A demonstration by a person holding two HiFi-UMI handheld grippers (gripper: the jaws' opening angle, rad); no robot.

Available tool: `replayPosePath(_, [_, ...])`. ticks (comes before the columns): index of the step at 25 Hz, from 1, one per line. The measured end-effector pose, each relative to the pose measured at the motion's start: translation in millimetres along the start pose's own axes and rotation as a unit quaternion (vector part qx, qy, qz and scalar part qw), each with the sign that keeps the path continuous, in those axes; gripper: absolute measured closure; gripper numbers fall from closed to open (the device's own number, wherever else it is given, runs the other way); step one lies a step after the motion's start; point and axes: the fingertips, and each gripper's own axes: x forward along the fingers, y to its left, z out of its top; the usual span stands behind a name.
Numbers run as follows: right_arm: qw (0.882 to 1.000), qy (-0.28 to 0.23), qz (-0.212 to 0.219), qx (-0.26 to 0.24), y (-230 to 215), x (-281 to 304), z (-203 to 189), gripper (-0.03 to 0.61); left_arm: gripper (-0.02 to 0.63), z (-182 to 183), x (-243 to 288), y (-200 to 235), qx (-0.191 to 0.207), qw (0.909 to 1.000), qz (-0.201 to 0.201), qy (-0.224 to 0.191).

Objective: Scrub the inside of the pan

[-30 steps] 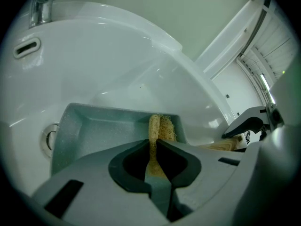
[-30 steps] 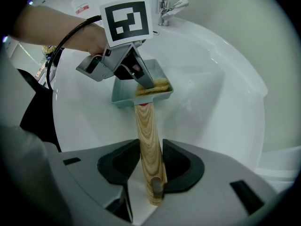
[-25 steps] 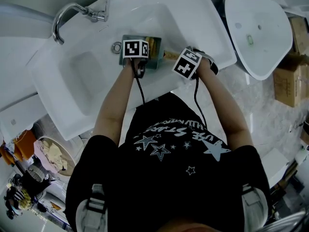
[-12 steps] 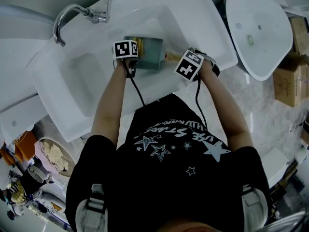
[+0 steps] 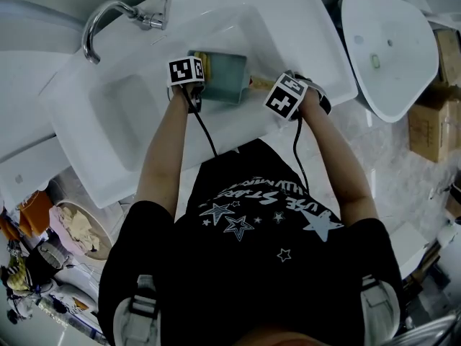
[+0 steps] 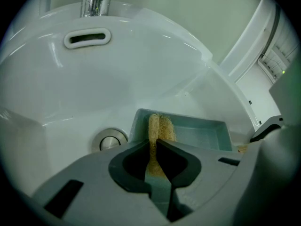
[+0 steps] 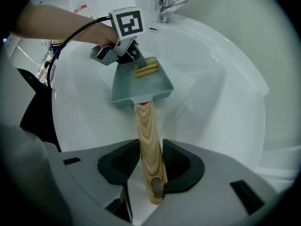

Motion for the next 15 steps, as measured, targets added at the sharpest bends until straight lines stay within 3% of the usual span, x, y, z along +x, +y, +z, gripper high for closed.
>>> replayPosePath(5, [1.000,0.001,-0.016,-0.003,0,1,-1,0.426,0.563,-2,-5,1,-0.007,1.0000,-0.004,-0.005])
replayPosePath(10, [0.996,0.028,-0.074,-0.050,0,8,-6,0.430,0.563,-7,-19,0,-0.008,0.9997,-0.022,-0.012])
replayPosePath(15, [0.995,0.026,-0.088,-0.031,-1,6,-5,0.419,0.563,-4,-39,-3,-0.001,0.9983,-0.049,-0.032])
